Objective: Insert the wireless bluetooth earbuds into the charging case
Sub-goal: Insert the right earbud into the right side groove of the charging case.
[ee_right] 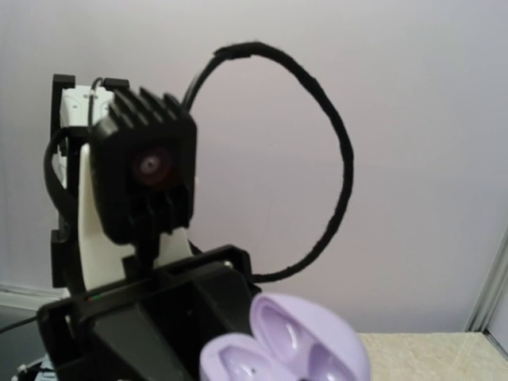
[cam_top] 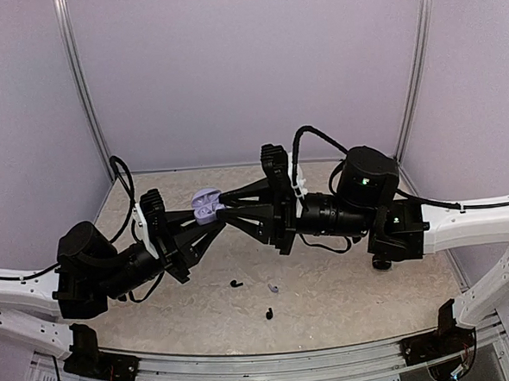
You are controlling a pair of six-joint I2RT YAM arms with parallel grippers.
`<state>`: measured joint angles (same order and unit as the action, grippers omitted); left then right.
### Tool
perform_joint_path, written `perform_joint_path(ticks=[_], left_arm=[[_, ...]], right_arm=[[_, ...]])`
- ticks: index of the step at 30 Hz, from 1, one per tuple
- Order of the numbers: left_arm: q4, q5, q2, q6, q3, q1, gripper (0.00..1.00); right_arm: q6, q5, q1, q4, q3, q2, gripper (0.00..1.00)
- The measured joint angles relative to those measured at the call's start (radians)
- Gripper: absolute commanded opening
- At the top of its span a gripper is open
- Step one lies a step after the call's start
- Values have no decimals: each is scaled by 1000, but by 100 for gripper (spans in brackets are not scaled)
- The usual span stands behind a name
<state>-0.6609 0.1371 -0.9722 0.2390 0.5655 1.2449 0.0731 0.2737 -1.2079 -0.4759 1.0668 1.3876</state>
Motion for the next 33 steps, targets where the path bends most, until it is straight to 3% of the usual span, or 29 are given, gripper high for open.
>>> perform_joint_path(ticks=[11, 21, 33], left_arm=[[-4, -19, 0, -7, 0, 0, 0], [-5, -24, 0, -11, 0, -3, 0], [-5, -51, -3, -34, 0, -26, 0]], right_arm=[[41, -51, 0, 57, 0, -36, 34], [50, -82, 0, 68, 0, -38, 26], [65, -78, 0, 90, 0, -48, 29]])
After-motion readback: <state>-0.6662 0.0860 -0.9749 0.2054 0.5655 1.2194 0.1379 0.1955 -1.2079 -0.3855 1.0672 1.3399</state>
